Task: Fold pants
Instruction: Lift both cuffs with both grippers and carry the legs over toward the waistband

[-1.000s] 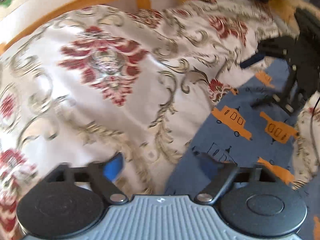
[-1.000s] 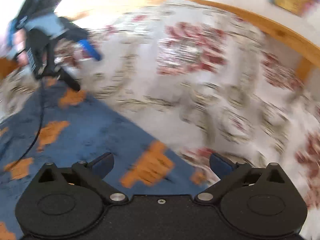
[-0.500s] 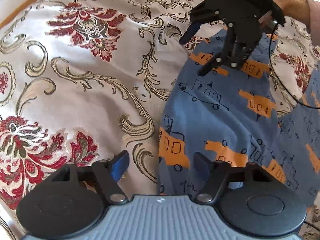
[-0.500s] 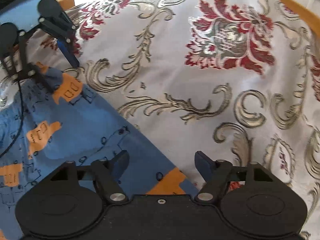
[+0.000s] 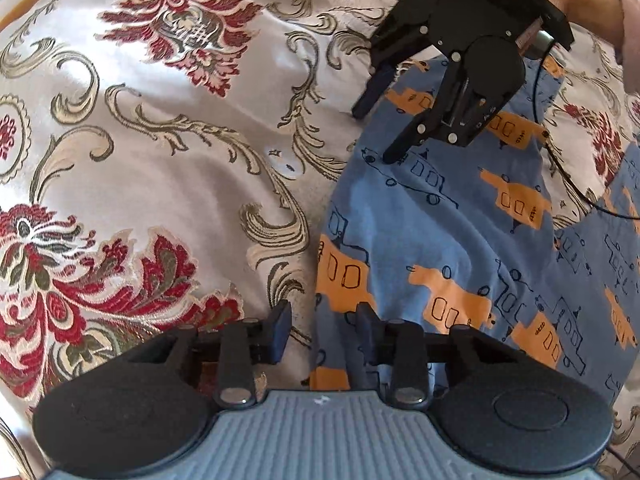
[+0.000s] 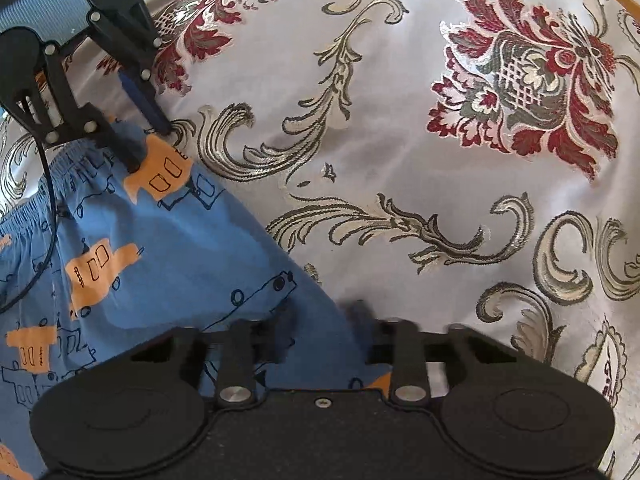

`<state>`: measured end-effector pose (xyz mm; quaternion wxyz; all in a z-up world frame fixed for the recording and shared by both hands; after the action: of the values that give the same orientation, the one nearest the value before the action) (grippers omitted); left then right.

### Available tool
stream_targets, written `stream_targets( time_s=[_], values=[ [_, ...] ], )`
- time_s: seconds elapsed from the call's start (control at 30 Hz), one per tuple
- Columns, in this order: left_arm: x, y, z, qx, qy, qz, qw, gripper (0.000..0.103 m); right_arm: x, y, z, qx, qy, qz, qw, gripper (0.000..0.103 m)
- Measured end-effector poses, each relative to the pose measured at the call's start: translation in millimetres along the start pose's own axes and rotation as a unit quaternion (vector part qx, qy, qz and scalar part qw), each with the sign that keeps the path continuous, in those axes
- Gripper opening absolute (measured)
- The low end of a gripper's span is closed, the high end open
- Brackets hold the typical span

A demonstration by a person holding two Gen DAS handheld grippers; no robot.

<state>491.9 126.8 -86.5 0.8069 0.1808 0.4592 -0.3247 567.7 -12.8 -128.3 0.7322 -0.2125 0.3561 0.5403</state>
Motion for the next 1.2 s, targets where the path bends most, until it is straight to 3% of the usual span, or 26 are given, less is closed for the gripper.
stream_targets(
  time_s=[0.03, 0.1, 0.27, 0.53, 0.87, 1.2],
  values=[
    [1.0, 1.1, 0.2, -0.006, 0.003, 0.003, 1.0, 0.035, -0.3, 0.7, -0.3, 0.001, 0.003, 0.0, 1.0, 0.014],
    [3.6, 4.2, 1.5, -0.017, 0.008, 0.015, 0.9997, 0.017, -2.2, 3.4, -0.8, -0.01, 0.005, -0.005, 1.0, 0.004],
    [6.7, 7.7, 1.1, -0.044, 0.015, 0.031, 0.9984, 0.003, -19.4, 14.8, -8.1, -0.025, -0.013, -0.018, 0.999, 0.002],
    [-4.7, -7.5, -0.8, -0.023, -0.015, 0.083, 0.9962, 0.001, -66.0, 49.8, -14.7, -0.052, -0.07, -0.102, 0.991, 0.002],
    [-51.3, -55.1, -10.0, 0.014, -0.103, 0.081, 0.9912, 0.001, -124.1, 120.6, -42.3, -0.032, -0.113, -0.206, 0.972, 0.0],
    [-84.2, -134.7, -50.3, 0.085, -0.147, 0.08, 0.9823, 0.001, -163.5, 229.2, -89.8, -0.015, -0.124, -0.25, 0.96, 0.0]
  ],
)
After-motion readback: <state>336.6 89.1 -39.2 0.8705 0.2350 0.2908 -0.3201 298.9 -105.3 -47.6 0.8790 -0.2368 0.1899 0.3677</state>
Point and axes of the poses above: each gripper's, at about its wrist camera, not at the fingertips, and x roughly the way its jaws point, y to its left, z to its top, the point moved 5 cm from there along x, roughly the way its jaws point, and after that the axes turned 14 degrees about -y, right-handed, at the moved point
